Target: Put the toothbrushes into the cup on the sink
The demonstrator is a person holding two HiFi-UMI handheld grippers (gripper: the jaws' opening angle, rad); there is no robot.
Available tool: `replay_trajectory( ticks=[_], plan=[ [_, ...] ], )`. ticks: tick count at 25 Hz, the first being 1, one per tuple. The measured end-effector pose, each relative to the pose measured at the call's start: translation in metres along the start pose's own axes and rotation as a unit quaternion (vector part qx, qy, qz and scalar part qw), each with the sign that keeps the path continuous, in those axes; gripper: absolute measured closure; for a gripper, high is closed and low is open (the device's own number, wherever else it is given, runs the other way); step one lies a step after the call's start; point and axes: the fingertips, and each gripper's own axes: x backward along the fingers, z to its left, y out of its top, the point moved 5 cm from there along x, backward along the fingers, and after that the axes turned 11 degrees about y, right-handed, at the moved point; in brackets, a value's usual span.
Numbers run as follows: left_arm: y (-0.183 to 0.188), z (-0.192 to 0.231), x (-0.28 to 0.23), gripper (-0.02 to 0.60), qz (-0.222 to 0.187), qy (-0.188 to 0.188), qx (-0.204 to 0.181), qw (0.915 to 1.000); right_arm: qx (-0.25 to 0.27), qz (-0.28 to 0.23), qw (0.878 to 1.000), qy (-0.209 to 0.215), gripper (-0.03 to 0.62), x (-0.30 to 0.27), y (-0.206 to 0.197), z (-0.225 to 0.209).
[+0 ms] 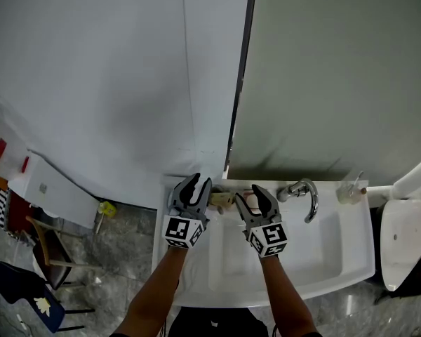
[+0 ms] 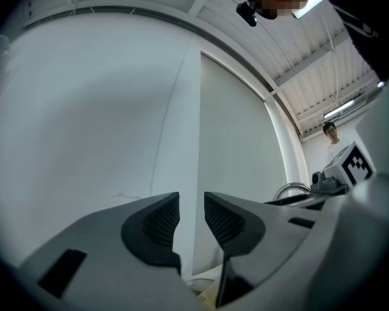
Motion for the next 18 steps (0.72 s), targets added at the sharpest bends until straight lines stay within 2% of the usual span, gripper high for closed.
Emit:
replay_trajectory(
  ticks=[18],
  plan=[
    [0.021, 0.009, 0.028, 0.482, 0.004, 0.013, -0.006, 0.9999, 0.01, 0.0, 1.0, -0.006, 0.361, -0.005, 0.021, 0.01]
  ],
)
